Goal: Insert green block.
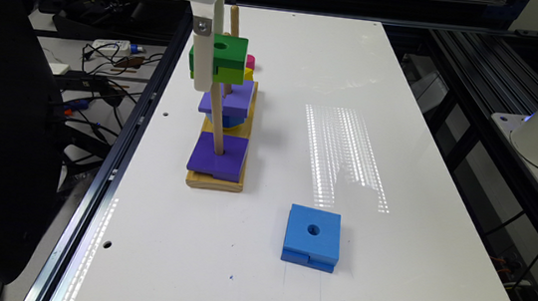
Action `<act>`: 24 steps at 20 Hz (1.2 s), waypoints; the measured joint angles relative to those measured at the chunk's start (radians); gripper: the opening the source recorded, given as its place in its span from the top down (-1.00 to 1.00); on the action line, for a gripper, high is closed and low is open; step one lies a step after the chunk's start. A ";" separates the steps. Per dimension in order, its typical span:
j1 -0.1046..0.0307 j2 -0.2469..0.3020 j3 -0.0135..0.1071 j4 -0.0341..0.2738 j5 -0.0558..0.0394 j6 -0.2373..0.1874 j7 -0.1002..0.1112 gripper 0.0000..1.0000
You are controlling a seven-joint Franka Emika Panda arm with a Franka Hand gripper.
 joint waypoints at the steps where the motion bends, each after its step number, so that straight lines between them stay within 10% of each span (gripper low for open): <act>1: 0.000 0.000 0.000 0.000 0.0000 0.000 0.000 1.00; 24: 0.000 0.066 -0.002 0.008 -0.0131 0.049 0.000 1.00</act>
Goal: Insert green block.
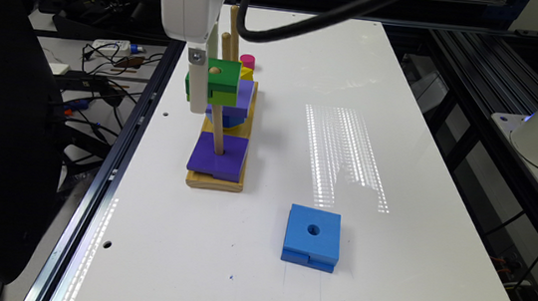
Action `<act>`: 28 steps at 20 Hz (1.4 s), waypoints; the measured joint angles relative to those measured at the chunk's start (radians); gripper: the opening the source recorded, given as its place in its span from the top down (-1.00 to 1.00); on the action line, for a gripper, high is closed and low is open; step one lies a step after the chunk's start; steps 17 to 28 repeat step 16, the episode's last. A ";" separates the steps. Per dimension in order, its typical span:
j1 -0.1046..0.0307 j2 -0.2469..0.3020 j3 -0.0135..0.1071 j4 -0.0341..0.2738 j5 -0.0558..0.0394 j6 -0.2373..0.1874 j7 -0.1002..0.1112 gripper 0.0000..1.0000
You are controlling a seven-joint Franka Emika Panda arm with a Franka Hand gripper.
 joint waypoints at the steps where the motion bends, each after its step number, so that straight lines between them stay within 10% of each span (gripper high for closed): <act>1: 0.000 0.000 0.000 0.000 -0.0001 0.000 0.000 1.00; 28: 0.000 0.061 -0.002 -0.002 -0.0131 0.049 0.001 1.00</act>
